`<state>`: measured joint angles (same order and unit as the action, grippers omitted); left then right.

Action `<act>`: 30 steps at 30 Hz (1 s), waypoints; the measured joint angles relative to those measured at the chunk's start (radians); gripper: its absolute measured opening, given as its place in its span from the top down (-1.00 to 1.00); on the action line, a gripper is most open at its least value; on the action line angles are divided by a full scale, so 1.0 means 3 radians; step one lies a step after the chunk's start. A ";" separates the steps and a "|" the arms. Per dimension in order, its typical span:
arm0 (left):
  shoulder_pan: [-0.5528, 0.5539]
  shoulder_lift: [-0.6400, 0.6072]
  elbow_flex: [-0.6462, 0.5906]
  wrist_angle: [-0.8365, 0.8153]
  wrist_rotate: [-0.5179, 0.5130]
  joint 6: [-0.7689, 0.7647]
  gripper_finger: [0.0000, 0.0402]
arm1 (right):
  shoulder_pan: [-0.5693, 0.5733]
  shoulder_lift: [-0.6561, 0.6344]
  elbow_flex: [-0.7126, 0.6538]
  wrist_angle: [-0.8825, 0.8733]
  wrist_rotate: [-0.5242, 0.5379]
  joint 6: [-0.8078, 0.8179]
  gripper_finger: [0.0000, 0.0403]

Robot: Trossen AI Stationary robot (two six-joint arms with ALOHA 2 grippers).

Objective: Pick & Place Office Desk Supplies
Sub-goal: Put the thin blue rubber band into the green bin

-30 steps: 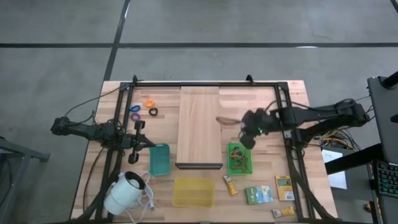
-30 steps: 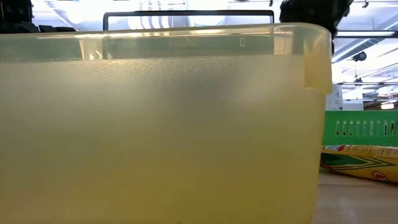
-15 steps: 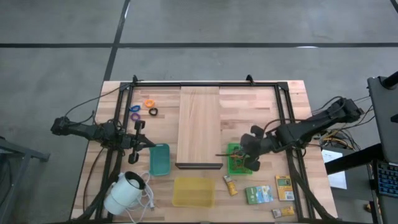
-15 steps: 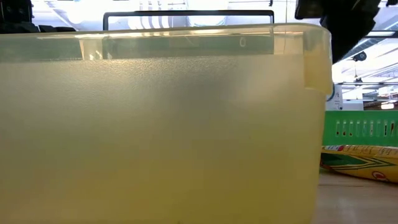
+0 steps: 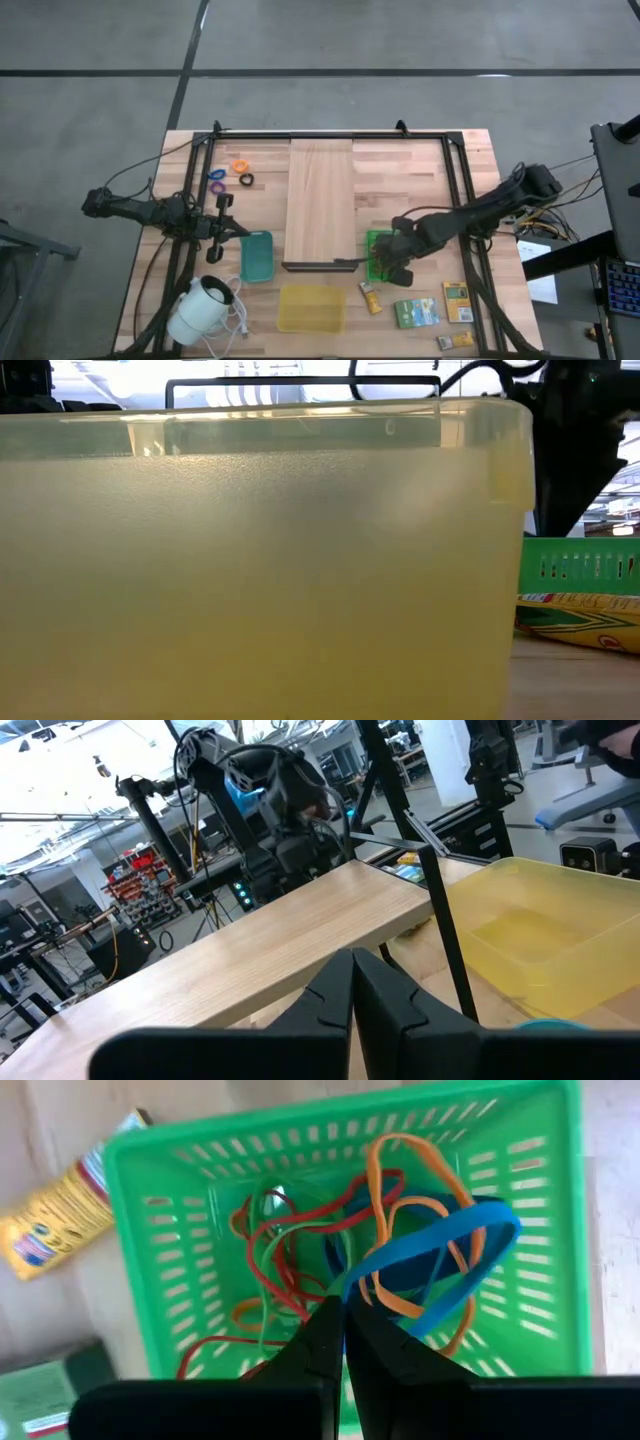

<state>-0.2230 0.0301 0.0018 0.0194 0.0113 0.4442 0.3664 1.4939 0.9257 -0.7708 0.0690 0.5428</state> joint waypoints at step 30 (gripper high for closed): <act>0.0001 0.0001 0.0001 0.0000 0.0000 0.0000 0.94 | 0.0000 -0.0002 0.0005 0.0261 0.0017 -0.0102 0.47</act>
<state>-0.2226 0.0303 0.0020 0.0195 0.0113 0.4442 0.3664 1.4933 0.9272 -0.6926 0.0742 0.5121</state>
